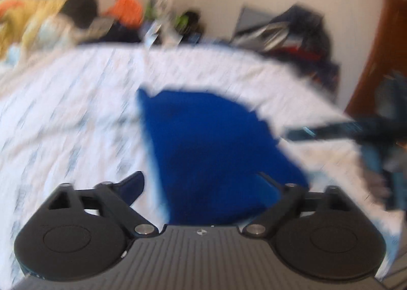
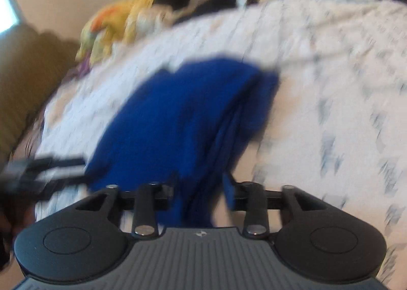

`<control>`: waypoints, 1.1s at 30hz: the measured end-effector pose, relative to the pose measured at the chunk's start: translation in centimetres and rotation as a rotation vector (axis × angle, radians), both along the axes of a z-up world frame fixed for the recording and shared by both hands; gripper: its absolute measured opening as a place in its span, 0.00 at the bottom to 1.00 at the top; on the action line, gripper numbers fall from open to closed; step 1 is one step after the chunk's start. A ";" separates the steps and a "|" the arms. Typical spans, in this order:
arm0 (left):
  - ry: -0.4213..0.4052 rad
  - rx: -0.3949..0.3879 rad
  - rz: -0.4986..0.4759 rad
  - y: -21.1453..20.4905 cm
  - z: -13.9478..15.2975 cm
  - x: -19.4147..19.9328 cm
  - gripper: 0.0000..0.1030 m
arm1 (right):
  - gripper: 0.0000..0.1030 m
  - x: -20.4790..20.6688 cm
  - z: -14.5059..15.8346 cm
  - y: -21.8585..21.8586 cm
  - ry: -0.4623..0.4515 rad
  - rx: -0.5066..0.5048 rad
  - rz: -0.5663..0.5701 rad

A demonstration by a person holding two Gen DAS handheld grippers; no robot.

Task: Fold small clothes

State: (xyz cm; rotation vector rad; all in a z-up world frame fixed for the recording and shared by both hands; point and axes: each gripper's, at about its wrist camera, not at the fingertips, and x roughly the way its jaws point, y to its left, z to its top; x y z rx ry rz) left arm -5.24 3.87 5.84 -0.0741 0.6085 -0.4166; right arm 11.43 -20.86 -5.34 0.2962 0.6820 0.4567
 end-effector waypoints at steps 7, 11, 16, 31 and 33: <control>-0.018 0.171 -0.074 -6.7 -5.0 4.3 0.80 | 0.75 10.9 2.0 6.6 0.016 -0.088 0.081; 0.006 0.128 -0.101 -6.2 -5.3 4.8 0.87 | 0.95 11.0 0.2 6.0 -0.060 -0.245 0.092; 0.012 0.129 -0.121 -6.4 -5.6 5.1 0.97 | 0.95 9.4 2.7 5.7 0.014 -0.316 0.051; 0.014 0.134 -0.112 -6.6 -5.8 5.3 1.00 | 1.00 7.7 3.8 11.9 -0.063 -0.328 0.257; 0.013 0.136 -0.115 -6.6 -5.8 5.3 1.00 | 1.00 6.8 4.1 11.5 -0.068 -0.335 0.240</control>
